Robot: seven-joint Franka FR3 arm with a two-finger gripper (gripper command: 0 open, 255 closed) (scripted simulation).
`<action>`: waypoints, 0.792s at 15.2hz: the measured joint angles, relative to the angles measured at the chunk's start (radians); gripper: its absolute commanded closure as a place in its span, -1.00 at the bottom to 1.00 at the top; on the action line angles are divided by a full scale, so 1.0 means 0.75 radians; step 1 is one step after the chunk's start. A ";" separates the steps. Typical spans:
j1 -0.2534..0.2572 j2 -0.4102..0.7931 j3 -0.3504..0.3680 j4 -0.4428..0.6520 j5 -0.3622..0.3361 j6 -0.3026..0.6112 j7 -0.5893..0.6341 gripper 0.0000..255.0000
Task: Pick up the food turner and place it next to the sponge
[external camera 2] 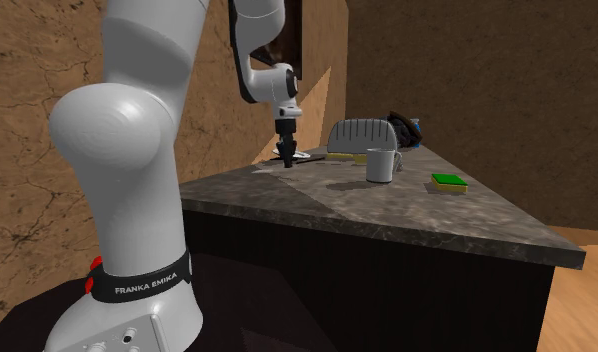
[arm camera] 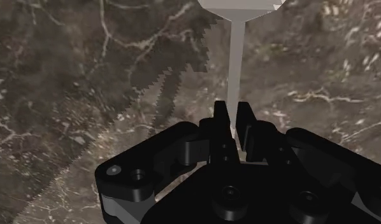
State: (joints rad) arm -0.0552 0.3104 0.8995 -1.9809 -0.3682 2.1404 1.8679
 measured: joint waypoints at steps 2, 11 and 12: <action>-0.009 -0.022 0.013 0.018 0.025 -0.030 -0.016 1.00; -0.045 -0.103 0.053 0.106 0.115 -0.163 -0.084 1.00; -0.047 -0.111 0.056 0.115 0.123 -0.176 -0.090 1.00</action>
State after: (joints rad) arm -0.0906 0.2275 0.9418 -1.8946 -0.2763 2.0083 1.8007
